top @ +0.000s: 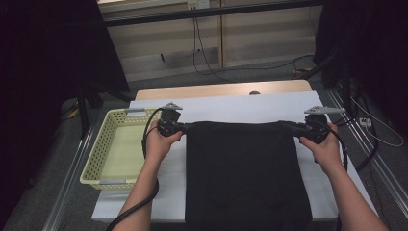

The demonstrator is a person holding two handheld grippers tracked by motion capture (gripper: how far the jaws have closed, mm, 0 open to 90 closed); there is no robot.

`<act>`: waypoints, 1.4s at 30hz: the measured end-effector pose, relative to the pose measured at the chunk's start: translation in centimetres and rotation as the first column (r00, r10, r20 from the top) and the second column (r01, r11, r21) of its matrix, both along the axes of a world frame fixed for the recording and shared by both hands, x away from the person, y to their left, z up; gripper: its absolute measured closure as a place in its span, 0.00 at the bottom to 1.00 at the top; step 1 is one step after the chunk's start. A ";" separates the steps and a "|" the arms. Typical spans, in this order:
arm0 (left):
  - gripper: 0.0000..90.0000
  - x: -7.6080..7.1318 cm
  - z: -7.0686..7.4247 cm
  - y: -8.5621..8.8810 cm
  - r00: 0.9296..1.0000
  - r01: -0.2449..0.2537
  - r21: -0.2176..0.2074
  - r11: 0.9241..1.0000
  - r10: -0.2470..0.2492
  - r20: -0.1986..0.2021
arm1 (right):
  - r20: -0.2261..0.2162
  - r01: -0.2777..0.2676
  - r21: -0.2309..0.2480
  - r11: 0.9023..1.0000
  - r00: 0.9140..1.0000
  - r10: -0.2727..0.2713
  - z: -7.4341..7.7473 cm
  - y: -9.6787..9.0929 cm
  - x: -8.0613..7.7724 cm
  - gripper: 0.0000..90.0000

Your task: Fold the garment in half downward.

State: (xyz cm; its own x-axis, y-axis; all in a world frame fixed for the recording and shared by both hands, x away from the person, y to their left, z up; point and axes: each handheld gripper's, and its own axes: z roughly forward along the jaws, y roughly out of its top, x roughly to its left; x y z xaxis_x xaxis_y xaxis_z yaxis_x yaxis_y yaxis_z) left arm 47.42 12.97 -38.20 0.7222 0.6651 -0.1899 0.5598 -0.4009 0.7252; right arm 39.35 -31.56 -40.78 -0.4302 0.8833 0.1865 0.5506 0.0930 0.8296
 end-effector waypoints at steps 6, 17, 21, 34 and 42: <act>0.93 0.3 0.0 -0.4 1.000 0.006 0.019 1.000 -0.007 0.017 | 0.002 -0.008 -0.022 1.000 1.000 0.008 0.0 0.4 0.5 0.86; 0.92 1.4 0.7 -0.7 0.999 -0.009 0.029 1.000 0.008 0.048 | 0.050 0.042 -0.008 0.999 0.998 -0.042 0.5 0.2 1.2 0.86; 0.92 1.9 0.6 -0.9 0.998 -0.009 0.042 0.999 0.007 0.058 | 0.054 0.048 -0.011 0.999 0.997 -0.047 0.6 0.4 1.9 0.86; 0.92 4.6 -0.1 -1.4 0.999 -0.008 0.026 1.000 0.007 0.049 | 0.042 0.084 -0.041 0.996 0.996 -0.082 0.4 0.5 4.6 0.86; 0.78 6.1 -0.9 -1.4 0.999 -0.034 0.035 0.999 0.034 0.024 | 0.048 0.106 -0.068 0.992 0.994 -0.103 0.1 1.0 6.5 0.72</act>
